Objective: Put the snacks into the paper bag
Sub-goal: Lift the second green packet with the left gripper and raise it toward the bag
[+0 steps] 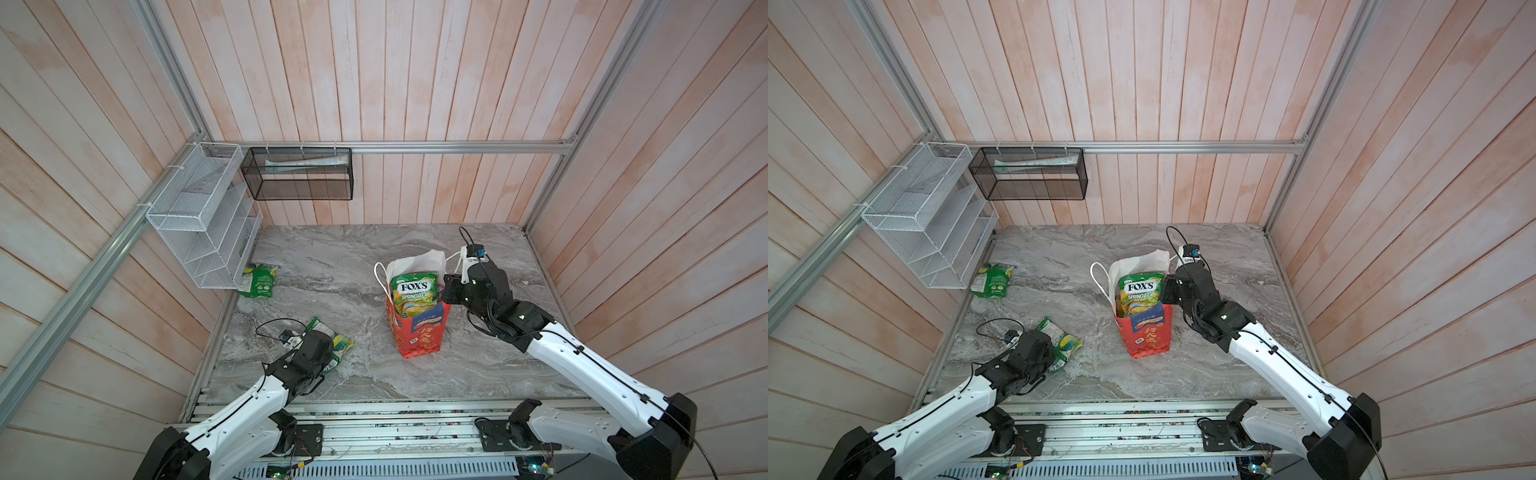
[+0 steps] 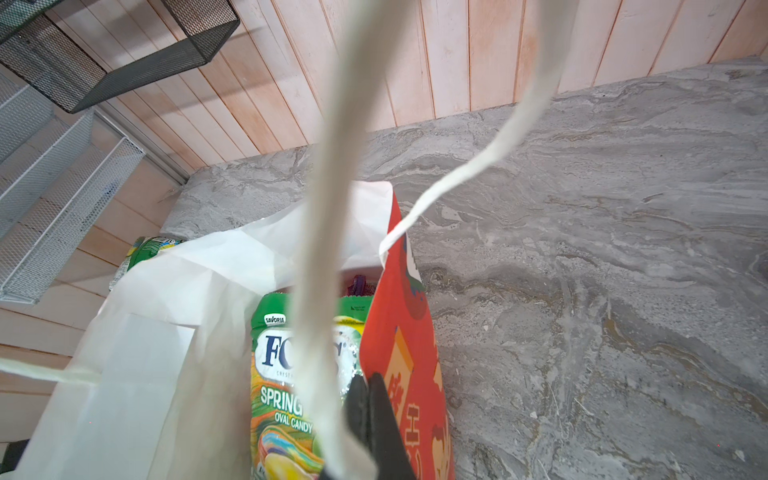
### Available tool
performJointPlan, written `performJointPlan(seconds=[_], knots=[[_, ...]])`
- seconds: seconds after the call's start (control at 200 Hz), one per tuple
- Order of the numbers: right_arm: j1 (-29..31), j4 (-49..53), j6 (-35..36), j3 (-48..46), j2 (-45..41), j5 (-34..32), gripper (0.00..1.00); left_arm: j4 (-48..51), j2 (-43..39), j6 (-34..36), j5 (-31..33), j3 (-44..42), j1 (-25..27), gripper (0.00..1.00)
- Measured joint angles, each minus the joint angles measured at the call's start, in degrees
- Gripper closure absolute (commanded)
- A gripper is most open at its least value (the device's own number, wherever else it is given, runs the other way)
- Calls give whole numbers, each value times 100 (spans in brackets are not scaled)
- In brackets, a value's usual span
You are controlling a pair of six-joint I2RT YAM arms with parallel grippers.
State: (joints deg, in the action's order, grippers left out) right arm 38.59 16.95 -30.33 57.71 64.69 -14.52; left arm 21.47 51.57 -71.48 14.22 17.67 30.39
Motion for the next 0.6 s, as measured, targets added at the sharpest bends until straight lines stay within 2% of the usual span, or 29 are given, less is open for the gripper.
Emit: performJointPlan(seconds=[0.115,0.355,0.6], knots=[[0,2,0,2,-2,0,100,76,-396,179,-225,-11,0,84],[0,2,2,2,-4,-11,100,341,-1499,686,-505,81,0,85],[0,7,17,0,-4,-39,100,546,-1943,1349,-627,859,0,87]])
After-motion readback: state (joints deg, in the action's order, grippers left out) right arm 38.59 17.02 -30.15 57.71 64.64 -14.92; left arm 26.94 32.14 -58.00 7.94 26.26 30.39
